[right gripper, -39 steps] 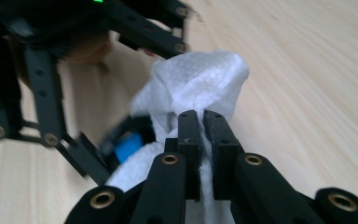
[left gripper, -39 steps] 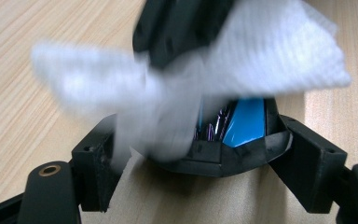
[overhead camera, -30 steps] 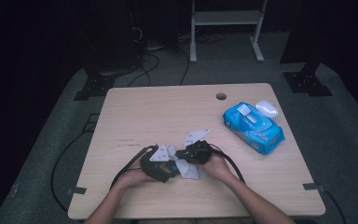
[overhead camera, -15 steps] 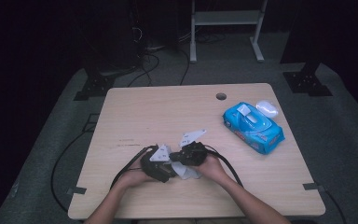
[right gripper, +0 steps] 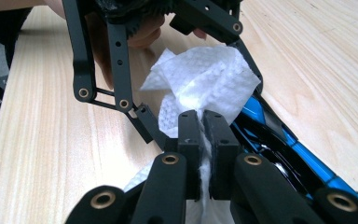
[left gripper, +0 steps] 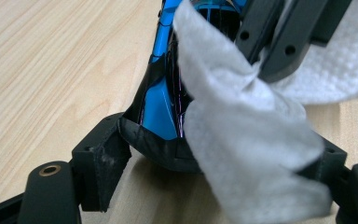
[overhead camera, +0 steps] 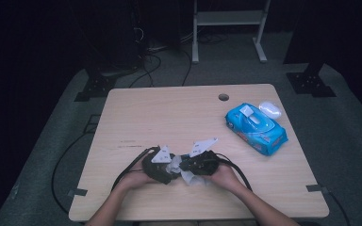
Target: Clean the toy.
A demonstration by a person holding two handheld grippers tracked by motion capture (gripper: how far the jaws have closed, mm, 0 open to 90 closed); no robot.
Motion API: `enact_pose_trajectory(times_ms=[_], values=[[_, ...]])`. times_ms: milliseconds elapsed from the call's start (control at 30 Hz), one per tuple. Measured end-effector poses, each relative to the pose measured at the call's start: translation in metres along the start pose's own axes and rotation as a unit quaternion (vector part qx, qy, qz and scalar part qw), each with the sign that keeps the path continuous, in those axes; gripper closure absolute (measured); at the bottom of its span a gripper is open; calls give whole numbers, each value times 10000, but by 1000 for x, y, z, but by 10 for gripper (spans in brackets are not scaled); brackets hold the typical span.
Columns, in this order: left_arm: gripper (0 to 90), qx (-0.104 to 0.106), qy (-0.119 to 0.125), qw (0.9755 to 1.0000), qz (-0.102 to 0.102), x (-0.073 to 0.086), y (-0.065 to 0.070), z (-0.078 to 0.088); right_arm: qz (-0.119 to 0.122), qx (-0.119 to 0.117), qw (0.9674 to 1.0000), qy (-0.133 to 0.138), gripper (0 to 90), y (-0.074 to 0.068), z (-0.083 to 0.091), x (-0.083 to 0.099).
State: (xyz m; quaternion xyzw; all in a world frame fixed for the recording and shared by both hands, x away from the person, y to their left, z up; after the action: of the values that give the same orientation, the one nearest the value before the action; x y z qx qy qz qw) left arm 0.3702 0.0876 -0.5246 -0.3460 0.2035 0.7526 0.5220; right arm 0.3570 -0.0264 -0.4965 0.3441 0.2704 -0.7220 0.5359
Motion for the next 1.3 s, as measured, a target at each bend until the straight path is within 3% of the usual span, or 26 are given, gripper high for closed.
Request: enact_pose_trajectory(times_ms=[267,333,367,467,733,833,1033,1100,1233,1267,1300], values=[[229,-5,21,10000,37,0,0,0,139,-61,9999,42,853,-5,-17,-11],[229,-2,24,10000,32,0,0,0,126,-52,9999,27,853,-4,-16,-10],[229,9,30,10000,35,0,0,0,240,92,9997,-19,853,-2,-9,-7],[229,6,34,10000,32,0,0,0,269,182,9995,-47,853,0,0,-3],[258,52,30,10000,32,-1,2,-1,111,363,9992,-98,853,10,22,12],[257,83,40,9999,39,-1,2,-2,131,315,9994,-79,853,9,19,9],[228,69,16,10000,42,-3,2,-4,-119,134,9995,256,854,11,9,-5],[217,76,2,10000,59,-4,3,-5,-129,205,9993,294,854,13,7,-11],[185,64,-7,9999,84,-5,2,-7,-407,314,9979,392,854,26,6,-16],[170,69,-8,9999,126,-6,2,-8,-477,379,9979,204,854,30,1,-12],[170,78,-7,9999,151,-7,2,-9,-477,379,9979,204,854,30,1,-12]])
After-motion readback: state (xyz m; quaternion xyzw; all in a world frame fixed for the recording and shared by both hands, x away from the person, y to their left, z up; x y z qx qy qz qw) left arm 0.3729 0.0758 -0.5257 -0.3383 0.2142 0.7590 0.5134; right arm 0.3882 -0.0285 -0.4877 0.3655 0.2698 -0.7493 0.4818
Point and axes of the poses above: each handheld gripper's, and its own axes: z roughly backward along the jaws, x roughly out of its underside, y roughly to its right, the point moved 7 cm from there along -z, roughly forward along the jaws, and after that the axes turned 5 degrees about z, right-handed, at the moved point
